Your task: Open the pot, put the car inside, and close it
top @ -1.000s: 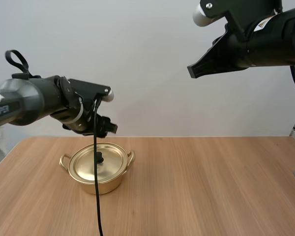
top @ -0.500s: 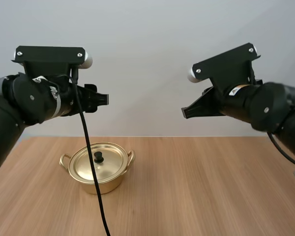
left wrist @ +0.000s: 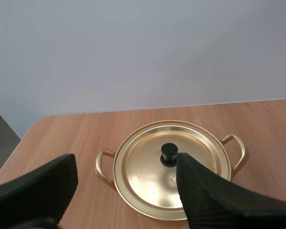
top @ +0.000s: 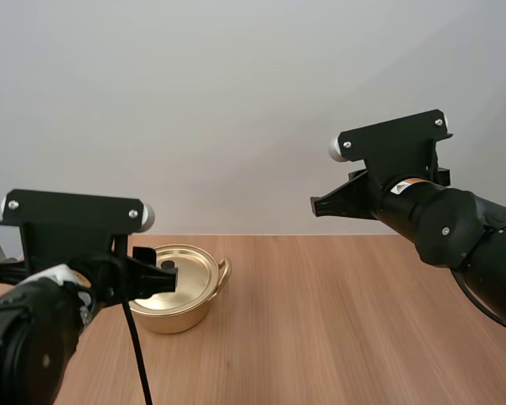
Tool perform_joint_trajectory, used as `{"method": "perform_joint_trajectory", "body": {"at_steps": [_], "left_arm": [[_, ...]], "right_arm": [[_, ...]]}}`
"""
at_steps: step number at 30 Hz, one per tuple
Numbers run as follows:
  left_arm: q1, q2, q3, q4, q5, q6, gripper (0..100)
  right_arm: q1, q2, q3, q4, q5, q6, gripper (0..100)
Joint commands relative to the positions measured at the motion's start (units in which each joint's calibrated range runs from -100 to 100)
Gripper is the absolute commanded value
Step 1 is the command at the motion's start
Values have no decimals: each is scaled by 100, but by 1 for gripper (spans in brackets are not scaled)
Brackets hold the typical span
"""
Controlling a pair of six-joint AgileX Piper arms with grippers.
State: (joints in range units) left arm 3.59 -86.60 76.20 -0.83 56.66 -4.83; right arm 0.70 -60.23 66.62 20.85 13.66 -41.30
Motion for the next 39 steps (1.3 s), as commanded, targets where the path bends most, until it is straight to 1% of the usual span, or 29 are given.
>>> {"method": "perform_joint_trajectory", "body": {"at_steps": [1, 2, 3, 7, 10, 13, 15, 17, 21, 27, 29, 31, 32, 35, 39], "left_arm": [[3, -1193, 303, -63, -1761, -18, 92], [3, -1193, 351, -63, -1985, -18, 90], [-30, -1193, 404, -63, -2238, -18, 88], [-341, -1193, 845, -63, -3382, -32, 80], [-455, -1193, 1292, -63, -4015, -23, 80], [-566, -1193, 1644, -63, -4112, 2, 80], [-615, -1193, 1812, -63, -4112, 2, 80], [-622, -1193, 1925, -63, -4131, -93, 80], [-608, -1290, 2006, -63, -4251, -358, 80], [-513, -1291, 2006, -63, -3556, -588, 80], [-481, -1303, 2006, -63, -3102, -588, 80], [-468, -1334, 2006, -63, -2405, -588, 80], [-469, -1340, 2030, -63, -2274, -588, 80], [-431, -1340, 2045, -63, -2332, -588, 80], [-431, -1340, 2045, -63, -2332, -588, 80]], "right_arm": [[0, -37, 6, -7, 15, 2, 0], [0, -57, 6, -7, 15, 2, 0], [0, -87, 6, -7, 15, 2, 0], [0, -154, 6, 6, 15, 2, 0], [0, -156, 6, 6, 82, 2, 0], [0, -156, 6, 6, 270, 2, 0], [0, -156, 6, 6, 503, 2, 0], [0, -156, 6, 18, 690, 2, 0], [0, -156, 6, 74, 690, 2, 0], [0, -156, 6, 74, 690, 2, 0], [0, -156, 6, 74, 690, 2, 0], [0, -156, 6, 74, 708, 2, 0], [0, -156, 6, 74, 754, 2, 0], [0, -156, 6, 74, 892, 2, 0], [0, -156, 6, 74, 1117, 2, 0]]}}
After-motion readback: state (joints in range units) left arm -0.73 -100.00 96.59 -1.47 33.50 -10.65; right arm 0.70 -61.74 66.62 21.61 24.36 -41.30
